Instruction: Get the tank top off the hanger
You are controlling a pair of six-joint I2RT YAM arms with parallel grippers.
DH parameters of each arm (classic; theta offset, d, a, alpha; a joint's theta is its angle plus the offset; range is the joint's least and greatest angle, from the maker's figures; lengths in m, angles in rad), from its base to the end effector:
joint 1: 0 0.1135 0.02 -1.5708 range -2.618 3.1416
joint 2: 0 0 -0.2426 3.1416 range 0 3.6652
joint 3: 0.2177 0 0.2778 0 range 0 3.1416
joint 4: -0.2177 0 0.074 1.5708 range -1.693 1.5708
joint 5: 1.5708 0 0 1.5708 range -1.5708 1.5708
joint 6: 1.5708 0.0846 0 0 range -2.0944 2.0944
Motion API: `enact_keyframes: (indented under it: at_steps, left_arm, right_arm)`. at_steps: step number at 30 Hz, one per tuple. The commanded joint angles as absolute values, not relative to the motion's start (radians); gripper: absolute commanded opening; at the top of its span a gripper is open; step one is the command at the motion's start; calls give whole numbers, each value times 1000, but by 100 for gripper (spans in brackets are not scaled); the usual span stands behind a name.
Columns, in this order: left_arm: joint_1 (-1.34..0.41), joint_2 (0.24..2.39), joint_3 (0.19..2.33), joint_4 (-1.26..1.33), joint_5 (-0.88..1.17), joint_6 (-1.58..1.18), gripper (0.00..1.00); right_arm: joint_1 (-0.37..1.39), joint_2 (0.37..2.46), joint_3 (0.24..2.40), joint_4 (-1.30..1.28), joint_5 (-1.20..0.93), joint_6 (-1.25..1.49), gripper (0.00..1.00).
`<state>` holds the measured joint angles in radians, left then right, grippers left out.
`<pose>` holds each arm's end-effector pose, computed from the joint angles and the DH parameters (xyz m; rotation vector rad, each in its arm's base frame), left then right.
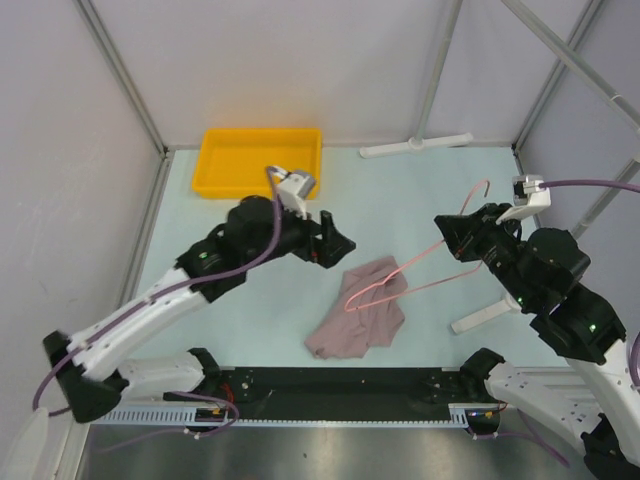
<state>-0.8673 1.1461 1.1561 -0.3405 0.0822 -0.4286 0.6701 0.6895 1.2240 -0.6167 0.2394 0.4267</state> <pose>0.2149 -0.2641 0.3459 0.4967 1.9558 -0.9355 0.1624 0.1031 0.4448 -0.0192 1.6896 0.6340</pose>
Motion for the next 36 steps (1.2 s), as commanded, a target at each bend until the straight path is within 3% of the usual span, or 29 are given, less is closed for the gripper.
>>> enact_keyframes:
  at_steps: [1,5,10,17,23,28,33,36]
  left_arm:
    - [-859,895,1111,-348,152,-405,100]
    - [-859,743,1075,-289,259,-436,99]
    - [-865,755,1115,-258,424,-471,98]
    - [-1132,977,1258,-340,215,-364,95]
    - [-1229,1083,1330,-410,77,-350,84]
    - [-1264,1118,1333,-422,28,-368,60]
    - [-1288,1143,1333,-436,11,-373,48]
    - [-1290,1149,1331,-449,9,-373,47]
  right_arm:
    - [667,707,1213,-618,268,365,0]
    - [669,741,1198,-627,241,333,0]
    - [667,764,1192,-635,232,316,0]
    - [667,784,1216,-684,264,314,0]
    - [667,765,1223,-706,288,307,0]
    - [667,759,1233,-724,299,304,0]
    - [667,758,1241,-721,299,305,0]
    - [667,758,1253,-722,296,305,0]
